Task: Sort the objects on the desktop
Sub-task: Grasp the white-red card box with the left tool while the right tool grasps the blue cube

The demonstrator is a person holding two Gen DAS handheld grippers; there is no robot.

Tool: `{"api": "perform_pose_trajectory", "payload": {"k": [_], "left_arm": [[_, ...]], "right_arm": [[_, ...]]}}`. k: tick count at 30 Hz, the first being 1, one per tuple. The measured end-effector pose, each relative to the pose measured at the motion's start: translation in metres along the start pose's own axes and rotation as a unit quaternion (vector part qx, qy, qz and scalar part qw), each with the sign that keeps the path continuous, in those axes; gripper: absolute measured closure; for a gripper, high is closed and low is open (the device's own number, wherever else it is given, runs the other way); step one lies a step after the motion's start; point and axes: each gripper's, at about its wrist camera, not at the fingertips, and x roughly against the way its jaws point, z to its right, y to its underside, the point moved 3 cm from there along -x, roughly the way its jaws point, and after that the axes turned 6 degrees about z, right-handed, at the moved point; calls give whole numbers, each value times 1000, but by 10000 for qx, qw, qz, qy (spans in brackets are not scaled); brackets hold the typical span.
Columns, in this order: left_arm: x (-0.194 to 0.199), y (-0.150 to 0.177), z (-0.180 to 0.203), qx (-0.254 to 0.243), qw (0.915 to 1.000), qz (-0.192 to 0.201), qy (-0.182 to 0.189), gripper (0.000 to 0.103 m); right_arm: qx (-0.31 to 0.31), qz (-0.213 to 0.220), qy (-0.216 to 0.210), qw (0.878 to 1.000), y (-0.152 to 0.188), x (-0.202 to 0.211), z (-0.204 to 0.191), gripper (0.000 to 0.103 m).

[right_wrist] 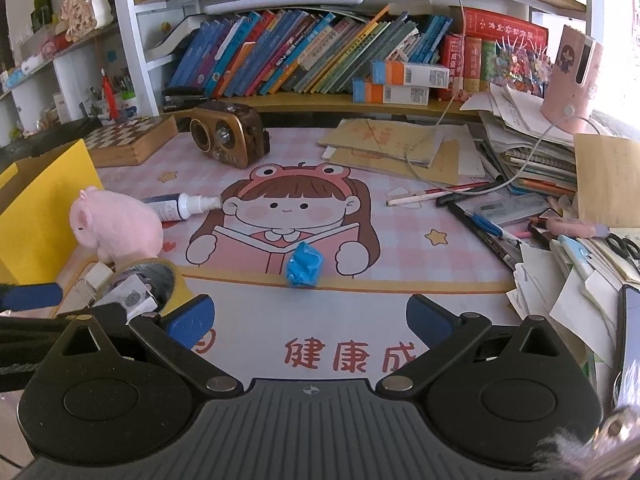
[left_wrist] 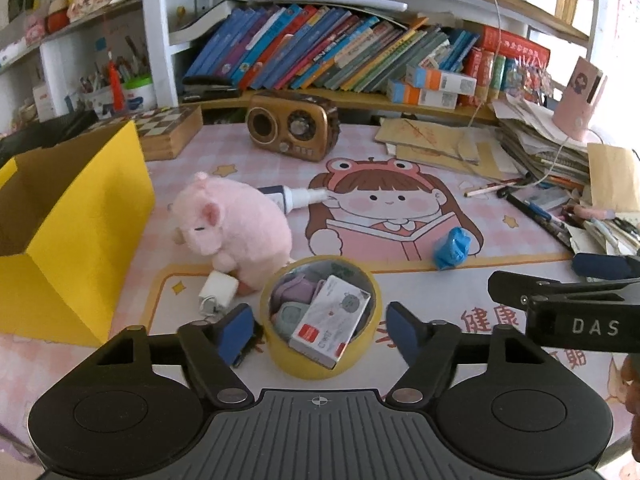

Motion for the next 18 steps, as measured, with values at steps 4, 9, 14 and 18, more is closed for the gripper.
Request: {"api": "perform_pose_trajectory", "payload": {"k": [4,9,14,18], "left_arm": [[-9,0,4,-87,10000,-40,-3,43],[-22,3,9,-348,9993,-120,-65,55],[-24,2,13,-497,9987,-89,29,62],[-25,1,15,-528,9985,-82,144,75]], "right_arm": [[56,4,26,10000,2,1,3,0],[54,-5,53,10000,3,0,9,0],[24,-73,37,10000,2,-6,13,0],[1,-136,-14,9999,1,-12,14,0]]}}
